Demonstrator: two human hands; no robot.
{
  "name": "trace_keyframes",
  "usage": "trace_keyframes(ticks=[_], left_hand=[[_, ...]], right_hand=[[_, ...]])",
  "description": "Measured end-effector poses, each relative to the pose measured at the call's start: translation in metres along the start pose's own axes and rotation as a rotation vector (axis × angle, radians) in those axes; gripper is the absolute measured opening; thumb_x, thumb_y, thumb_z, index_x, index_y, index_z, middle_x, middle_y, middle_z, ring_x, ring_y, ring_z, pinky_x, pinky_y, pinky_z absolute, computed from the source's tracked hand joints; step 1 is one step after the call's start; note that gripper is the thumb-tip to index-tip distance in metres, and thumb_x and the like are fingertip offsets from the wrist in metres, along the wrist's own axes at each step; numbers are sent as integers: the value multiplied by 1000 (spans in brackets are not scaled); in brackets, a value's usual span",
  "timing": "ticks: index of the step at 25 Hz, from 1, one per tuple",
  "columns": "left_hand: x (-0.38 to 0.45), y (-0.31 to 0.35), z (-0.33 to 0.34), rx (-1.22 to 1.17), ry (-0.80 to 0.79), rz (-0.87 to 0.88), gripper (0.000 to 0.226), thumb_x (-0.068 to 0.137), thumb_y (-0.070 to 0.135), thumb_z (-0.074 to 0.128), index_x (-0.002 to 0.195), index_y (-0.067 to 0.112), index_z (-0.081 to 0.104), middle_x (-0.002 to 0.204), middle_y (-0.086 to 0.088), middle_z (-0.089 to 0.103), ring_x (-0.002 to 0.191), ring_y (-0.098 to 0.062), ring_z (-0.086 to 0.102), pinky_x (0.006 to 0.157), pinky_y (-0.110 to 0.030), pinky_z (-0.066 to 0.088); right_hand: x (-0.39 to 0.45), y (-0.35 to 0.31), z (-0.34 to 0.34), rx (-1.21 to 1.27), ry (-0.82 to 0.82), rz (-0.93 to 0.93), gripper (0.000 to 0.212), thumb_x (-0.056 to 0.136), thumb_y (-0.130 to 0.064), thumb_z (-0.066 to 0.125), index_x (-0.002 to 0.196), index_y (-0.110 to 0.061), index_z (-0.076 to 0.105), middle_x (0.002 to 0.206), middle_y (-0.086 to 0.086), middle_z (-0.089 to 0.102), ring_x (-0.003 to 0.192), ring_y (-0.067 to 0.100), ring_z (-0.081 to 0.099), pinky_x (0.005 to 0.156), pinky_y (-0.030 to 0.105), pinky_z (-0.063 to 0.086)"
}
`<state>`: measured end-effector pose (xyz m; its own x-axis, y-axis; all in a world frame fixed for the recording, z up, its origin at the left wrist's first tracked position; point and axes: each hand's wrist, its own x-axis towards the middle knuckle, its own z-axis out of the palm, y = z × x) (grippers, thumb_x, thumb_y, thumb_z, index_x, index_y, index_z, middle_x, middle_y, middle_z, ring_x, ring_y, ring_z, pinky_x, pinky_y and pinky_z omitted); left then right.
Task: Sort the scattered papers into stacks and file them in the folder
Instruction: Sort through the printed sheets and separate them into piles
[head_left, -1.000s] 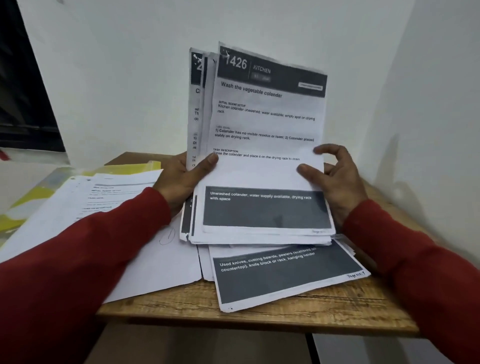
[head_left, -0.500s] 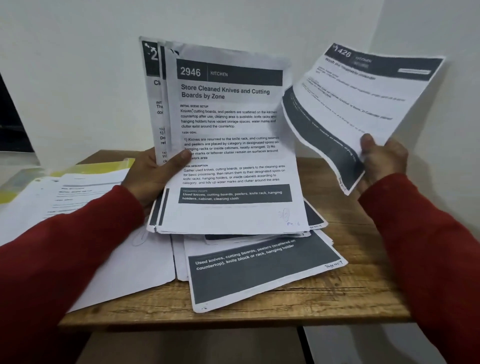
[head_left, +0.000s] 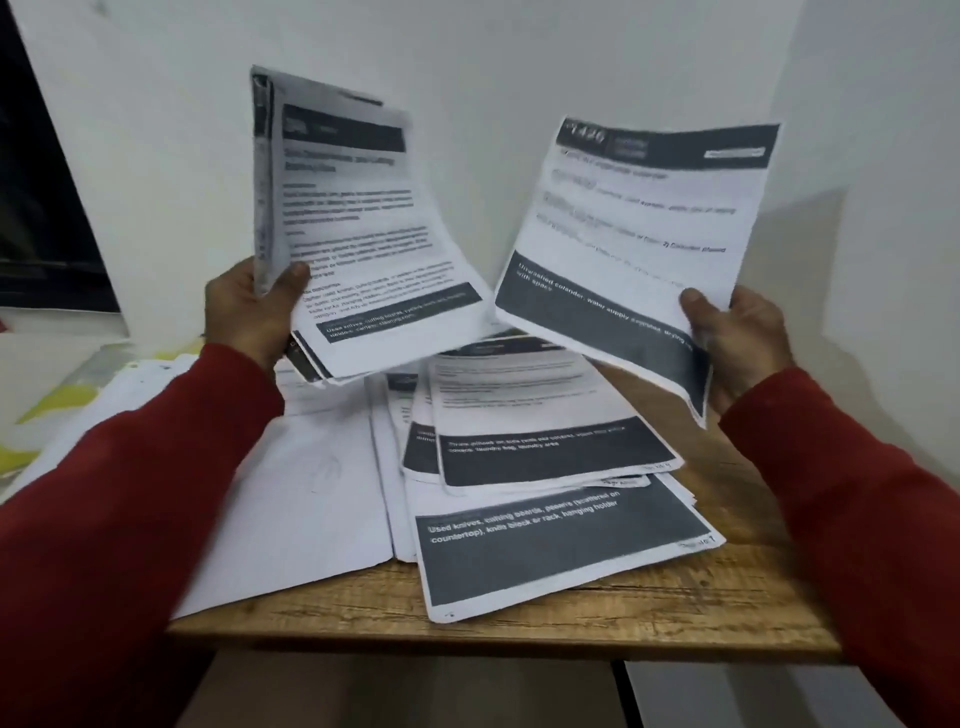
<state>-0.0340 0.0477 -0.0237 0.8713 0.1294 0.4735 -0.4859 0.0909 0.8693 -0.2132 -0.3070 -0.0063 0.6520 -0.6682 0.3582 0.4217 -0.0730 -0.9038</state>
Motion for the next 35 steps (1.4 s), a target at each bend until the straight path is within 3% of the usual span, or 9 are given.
trace_keyframes(ticks=[6,9,11,13,16,20,23,30,35], left_hand=[[20,-18,-30,199,315,-27,33,90,31,68,116,10,69,109,-3,70,100,-19,66,91,-25,49],[24,-29,-36,219,320,-80,36,92,29,68,121,8,67,121,-11,69,111,-25,64,97,-27,47],[28,-34,-40,243,317,-122,38,92,29,68,123,6,66,124,-13,68,114,-28,63,98,-29,47],[32,-39,-42,266,315,-138,40,91,30,69,123,5,66,124,-14,67,115,-28,63,100,-32,48],[35,-43,-42,251,292,-152,41,90,31,70,122,6,67,123,-12,68,113,-27,64,102,-35,48],[31,-44,-40,224,266,-176,40,88,32,71,121,9,67,121,-9,69,111,-25,65,102,-37,49],[35,-48,-44,164,257,-191,50,75,45,76,115,16,70,114,-6,73,104,-25,69,98,-45,53],[35,-51,-39,213,244,-152,41,86,34,72,119,9,68,118,-8,70,108,-23,66,101,-39,51],[34,-54,-34,224,195,-158,40,86,33,73,118,9,68,117,-10,70,106,-26,67,100,-43,52]], right_hand=[[-53,10,89,-150,-534,260,23,95,0,58,117,3,65,85,2,76,70,12,71,67,23,57],[-55,20,106,-443,-667,277,30,100,-28,55,112,-3,68,93,8,73,61,17,62,52,26,51],[-31,22,88,-797,-569,94,35,100,-43,52,110,-14,69,99,7,73,63,16,57,53,25,45],[-5,23,60,-1129,-503,-58,39,97,-48,53,124,-23,66,117,1,70,96,18,65,81,31,50],[8,30,32,-1336,-549,160,68,87,-62,60,139,-20,54,141,1,56,130,23,51,105,30,38],[11,40,34,-1183,-569,164,48,81,-32,80,124,-17,66,119,1,65,111,20,58,87,24,38],[15,42,25,-957,-476,142,45,75,-7,83,118,-16,71,109,0,70,101,20,64,93,29,48],[36,28,-5,-679,-167,263,24,88,-17,73,110,-8,67,107,11,70,91,27,67,92,37,53],[51,25,-23,-661,137,19,24,83,-19,74,105,-10,69,105,12,72,97,29,69,93,41,55]])
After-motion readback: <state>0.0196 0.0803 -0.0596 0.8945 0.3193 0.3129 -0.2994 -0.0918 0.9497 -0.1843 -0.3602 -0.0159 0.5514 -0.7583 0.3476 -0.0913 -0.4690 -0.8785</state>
